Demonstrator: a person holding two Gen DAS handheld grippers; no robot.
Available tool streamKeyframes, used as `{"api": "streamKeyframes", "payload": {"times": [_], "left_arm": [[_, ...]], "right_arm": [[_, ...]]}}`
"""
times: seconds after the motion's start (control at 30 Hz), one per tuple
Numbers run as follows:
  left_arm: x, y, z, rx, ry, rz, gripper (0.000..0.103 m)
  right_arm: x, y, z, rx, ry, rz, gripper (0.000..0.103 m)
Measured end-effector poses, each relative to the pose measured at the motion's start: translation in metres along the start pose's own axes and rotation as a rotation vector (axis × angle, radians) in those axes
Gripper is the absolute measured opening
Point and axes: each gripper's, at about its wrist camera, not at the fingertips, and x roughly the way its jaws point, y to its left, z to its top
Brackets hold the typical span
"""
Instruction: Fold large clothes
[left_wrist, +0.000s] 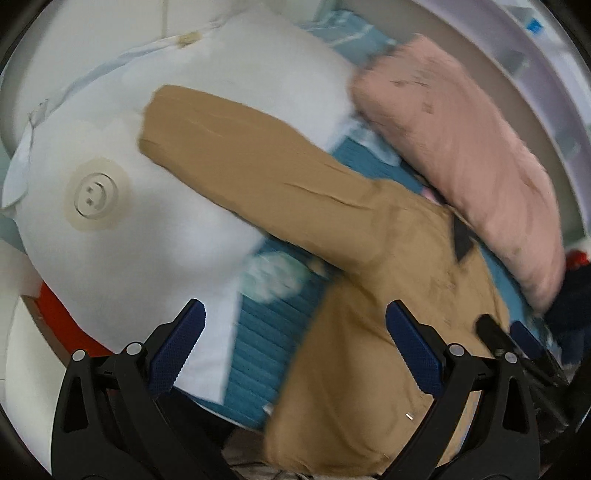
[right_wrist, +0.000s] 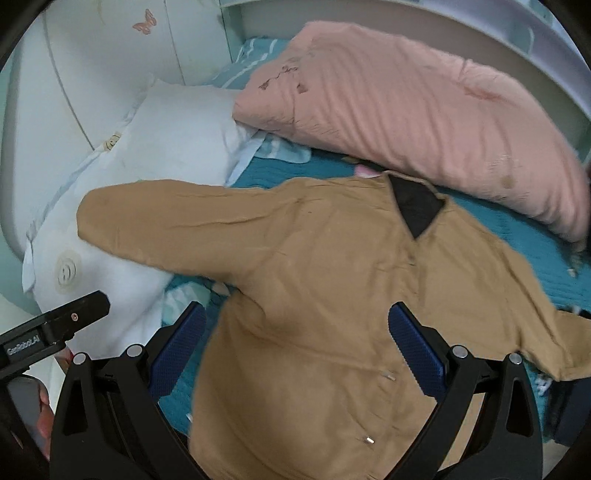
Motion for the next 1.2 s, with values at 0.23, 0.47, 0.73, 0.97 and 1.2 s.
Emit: {"api": "streamKeyframes", "payload": {"times": [0.23,0.47,0.73,0.97,1.2], "left_arm": [[0.033,0.04,0.056,-0.009,-0.004,0.049,0.098],[0.047,0.079,0.095,-0.084,-0.008,0.079,0.098],[0.065,0.114,0.127,-0.173,0.014,0.124,0.097],[0.113,0.137,0.153,-0.206,0.049,0.219,0.093],[0.098,0.129,0.151,-0.203,-0.015,0.245,0.046]], "right_arm": [[0.068,0.002,0.035,0.144,0.074,0.162,0.07],[0.135,0.013,0.051,0.14,0.217,0.22,0.007],[0.245,0.02,0.033,0.191,0.435,0.239,0.0],[0.257,0.02,0.035,0.253,0.442,0.272,0.0],[0.252,0.033,0.034,0.208,0.418,0.256,0.0]]}}
